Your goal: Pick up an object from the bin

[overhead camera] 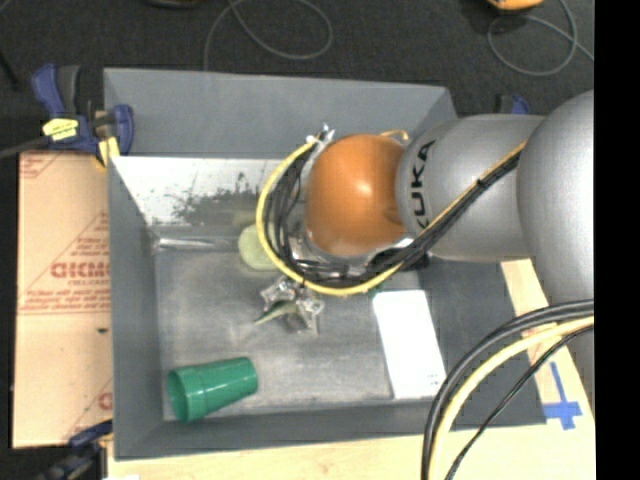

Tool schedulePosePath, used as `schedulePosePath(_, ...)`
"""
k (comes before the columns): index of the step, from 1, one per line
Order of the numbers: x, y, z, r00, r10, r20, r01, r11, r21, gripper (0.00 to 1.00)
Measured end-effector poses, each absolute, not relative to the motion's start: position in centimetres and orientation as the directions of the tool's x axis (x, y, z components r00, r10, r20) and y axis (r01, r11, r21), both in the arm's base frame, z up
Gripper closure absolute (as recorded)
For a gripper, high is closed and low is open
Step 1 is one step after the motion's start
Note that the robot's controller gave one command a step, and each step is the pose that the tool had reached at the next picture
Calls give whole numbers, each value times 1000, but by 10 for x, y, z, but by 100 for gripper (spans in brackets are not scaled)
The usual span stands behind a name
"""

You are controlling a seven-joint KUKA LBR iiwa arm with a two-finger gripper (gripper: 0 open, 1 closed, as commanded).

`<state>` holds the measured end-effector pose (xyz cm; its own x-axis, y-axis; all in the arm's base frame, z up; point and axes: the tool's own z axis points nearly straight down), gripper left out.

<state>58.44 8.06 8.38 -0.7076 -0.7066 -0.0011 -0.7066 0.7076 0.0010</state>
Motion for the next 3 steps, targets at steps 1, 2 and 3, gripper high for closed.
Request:
schedulePosePath(1, 585, 81, 95, -709, -706, -2, -706, 709, 0, 100)
schedulePosePath(2, 585, 81, 107, -709, -705, -2, -705, 709, -1, 100)
schedulePosePath(3, 586, 81, 117, -710, -704, -5, -704, 710, -3, 100)
